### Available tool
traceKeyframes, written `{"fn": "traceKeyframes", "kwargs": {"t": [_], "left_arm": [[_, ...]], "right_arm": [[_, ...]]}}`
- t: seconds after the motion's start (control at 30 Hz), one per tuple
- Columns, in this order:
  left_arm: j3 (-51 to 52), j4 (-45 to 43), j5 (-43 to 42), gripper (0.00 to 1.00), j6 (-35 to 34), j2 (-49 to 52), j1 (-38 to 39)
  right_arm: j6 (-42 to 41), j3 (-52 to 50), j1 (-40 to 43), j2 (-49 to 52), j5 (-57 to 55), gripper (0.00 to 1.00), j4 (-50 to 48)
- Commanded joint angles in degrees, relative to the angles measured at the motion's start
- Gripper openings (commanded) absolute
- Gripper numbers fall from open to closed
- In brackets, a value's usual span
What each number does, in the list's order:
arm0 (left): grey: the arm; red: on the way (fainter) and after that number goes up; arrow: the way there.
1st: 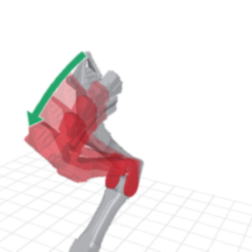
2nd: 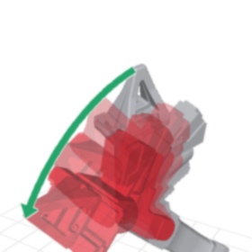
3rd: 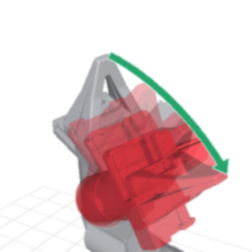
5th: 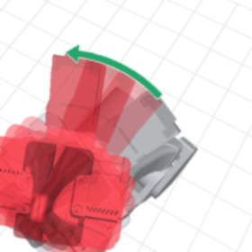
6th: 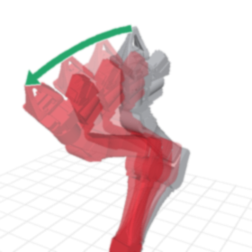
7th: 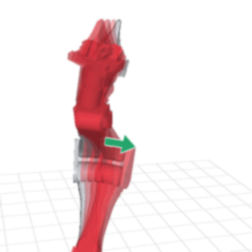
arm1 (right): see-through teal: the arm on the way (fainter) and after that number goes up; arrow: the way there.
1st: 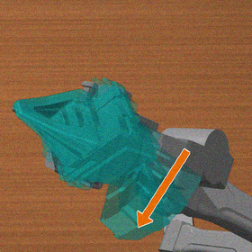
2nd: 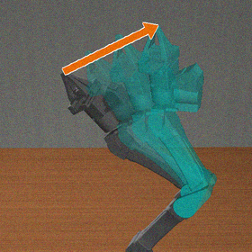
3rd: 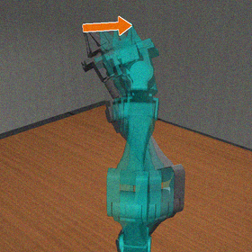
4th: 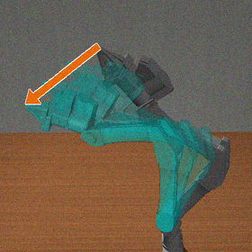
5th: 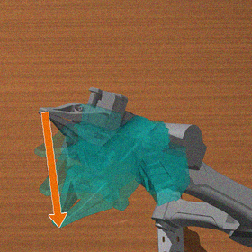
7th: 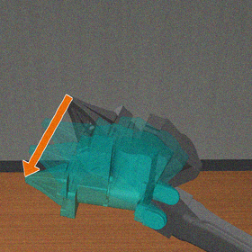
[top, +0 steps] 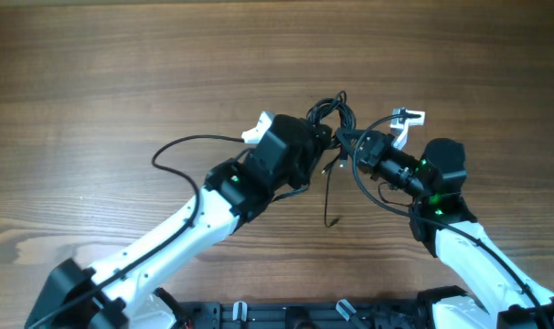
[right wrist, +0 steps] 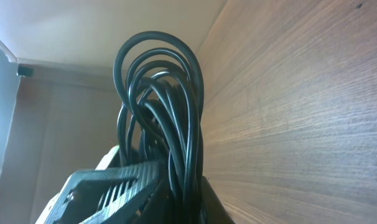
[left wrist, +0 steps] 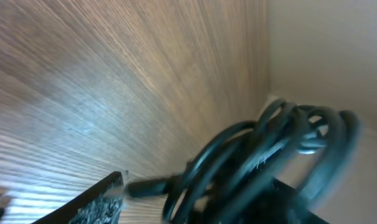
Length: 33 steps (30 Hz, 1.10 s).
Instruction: Untangle cables
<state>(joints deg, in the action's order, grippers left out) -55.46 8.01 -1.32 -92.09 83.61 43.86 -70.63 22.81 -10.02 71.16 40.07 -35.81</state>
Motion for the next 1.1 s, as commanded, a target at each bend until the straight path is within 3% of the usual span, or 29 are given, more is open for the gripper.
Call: {"fn": "traceKeyframes", "kwargs": {"t": [0.0, 0.07, 0.17, 0.27, 0.3, 0.37, 0.4, 0.47, 0.6, 0.77, 0.9, 1.07], "left_arm": [[-0.44, -2.56, 2.93, 0.58, -1.79, 2.38, 0.31], [-0.44, -1.86, 4.92, 0.25, -1.44, 2.75, 0.28], [-0.44, 0.04, 6.58, 0.04, -1.33, 2.75, 0.28], [-0.44, 1.14, 7.45, 0.04, -0.81, 2.75, 0.28], [-0.44, 1.25, 7.93, 0.04, 0.22, 2.75, 0.22], [-0.44, 1.22, 9.33, 0.04, 4.02, 2.75, 0.0], [-0.44, 1.2, 9.4, 0.04, 6.6, 2.73, -0.28], [-0.44, 1.27, 8.83, 0.04, 13.86, 2.34, -1.57], [-0.44, 1.25, -1.42, 0.04, 28.35, 0.31, -6.01], [-0.44, 1.31, -31.12, 0.04, 43.39, -0.74, -16.22], [-0.44, 1.86, -52.22, 0.04, 51.36, -0.57, -22.8], [-0.44, 2.56, -57.2, 0.04, 52.7, -0.57, -23.87]], "right_arm": [[-1.68, 0.44, -2.05, -0.02, -0.39, 0.04, -0.48], [-1.84, 0.44, -2.56, -0.02, -0.2, 0.04, -0.48], [-1.79, 0.44, -2.49, -0.02, -0.22, 0.04, -0.48], [-1.73, 0.44, -2.49, -0.02, 0.07, 0.05, -0.48], [-1.36, 0.44, -2.49, -0.02, 0.52, 0.1, -0.48], [-0.57, 0.44, -2.45, -0.02, 1.16, 0.28, -0.46], [2.19, 0.44, -2.32, -0.02, 1.86, 0.46, -0.48], [13.7, 0.44, -1.4, -0.02, 5.29, 1.0, -0.39], [26.18, 0.44, 3.96, -0.02, 12.94, 1.0, 1.7], [32.0, 0.44, 10.14, -0.02, 13.66, 0.99, 2.84], [35.21, 0.44, 8.68, -0.02, 14.08, 0.89, 2.25], [34.14, 0.44, 5.07, -0.02, 13.07, 0.85, -1.38]]}}
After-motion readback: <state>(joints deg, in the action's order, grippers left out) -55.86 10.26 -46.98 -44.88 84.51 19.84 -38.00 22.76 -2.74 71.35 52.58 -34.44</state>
